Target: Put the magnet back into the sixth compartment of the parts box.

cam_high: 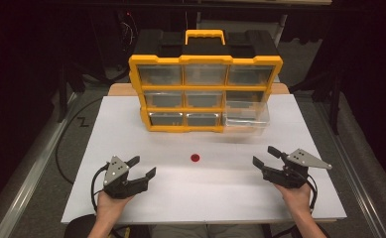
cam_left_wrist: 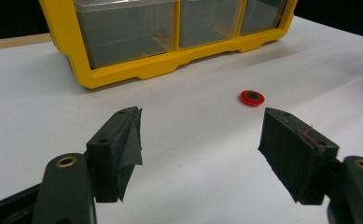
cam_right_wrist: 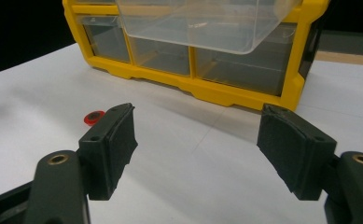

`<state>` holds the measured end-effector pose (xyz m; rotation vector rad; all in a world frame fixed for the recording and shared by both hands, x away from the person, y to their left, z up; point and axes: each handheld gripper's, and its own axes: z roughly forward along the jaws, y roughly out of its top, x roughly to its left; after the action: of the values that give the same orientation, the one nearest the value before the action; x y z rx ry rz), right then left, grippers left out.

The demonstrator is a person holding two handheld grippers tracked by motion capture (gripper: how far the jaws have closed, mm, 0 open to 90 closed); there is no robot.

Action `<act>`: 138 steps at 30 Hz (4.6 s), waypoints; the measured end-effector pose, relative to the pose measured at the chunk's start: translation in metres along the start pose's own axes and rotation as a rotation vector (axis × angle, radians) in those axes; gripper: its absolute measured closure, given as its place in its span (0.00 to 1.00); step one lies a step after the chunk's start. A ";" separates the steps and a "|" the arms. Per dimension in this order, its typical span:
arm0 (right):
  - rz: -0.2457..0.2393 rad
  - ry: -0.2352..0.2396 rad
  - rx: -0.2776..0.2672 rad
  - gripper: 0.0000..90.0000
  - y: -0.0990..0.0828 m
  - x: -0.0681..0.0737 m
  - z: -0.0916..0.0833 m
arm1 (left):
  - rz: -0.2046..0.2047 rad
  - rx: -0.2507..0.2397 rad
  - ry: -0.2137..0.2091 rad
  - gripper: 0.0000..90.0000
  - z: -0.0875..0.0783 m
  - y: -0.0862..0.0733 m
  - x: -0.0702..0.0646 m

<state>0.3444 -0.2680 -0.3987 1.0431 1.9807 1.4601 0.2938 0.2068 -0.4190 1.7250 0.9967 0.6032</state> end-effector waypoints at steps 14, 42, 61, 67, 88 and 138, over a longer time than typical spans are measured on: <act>-0.043 0.039 0.010 0.35 0.005 0.012 0.016 | -0.006 -0.008 0.000 0.33 0.000 0.000 0.001; -0.049 0.098 0.043 0.36 0.012 0.031 0.044 | 0.011 -0.013 -0.001 0.33 0.000 0.000 0.000; -0.056 0.127 0.053 0.36 0.014 0.040 0.057 | 0.014 -0.013 -0.005 0.32 -0.001 0.000 0.000; -0.079 0.142 0.056 0.36 0.015 0.047 0.063 | 0.014 -0.013 -0.005 0.32 -0.001 0.000 0.000; -0.099 0.172 0.054 0.37 0.019 0.063 0.081 | 0.006 -0.019 -0.007 0.32 -0.001 0.000 0.000; -0.095 0.207 0.139 0.41 0.037 0.088 0.124 | 0.009 -0.059 -0.004 0.30 -0.004 0.000 0.000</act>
<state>0.3943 -0.1196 -0.3987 0.8696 2.2726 1.4463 0.2913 0.2088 -0.4174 1.6784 0.9599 0.6287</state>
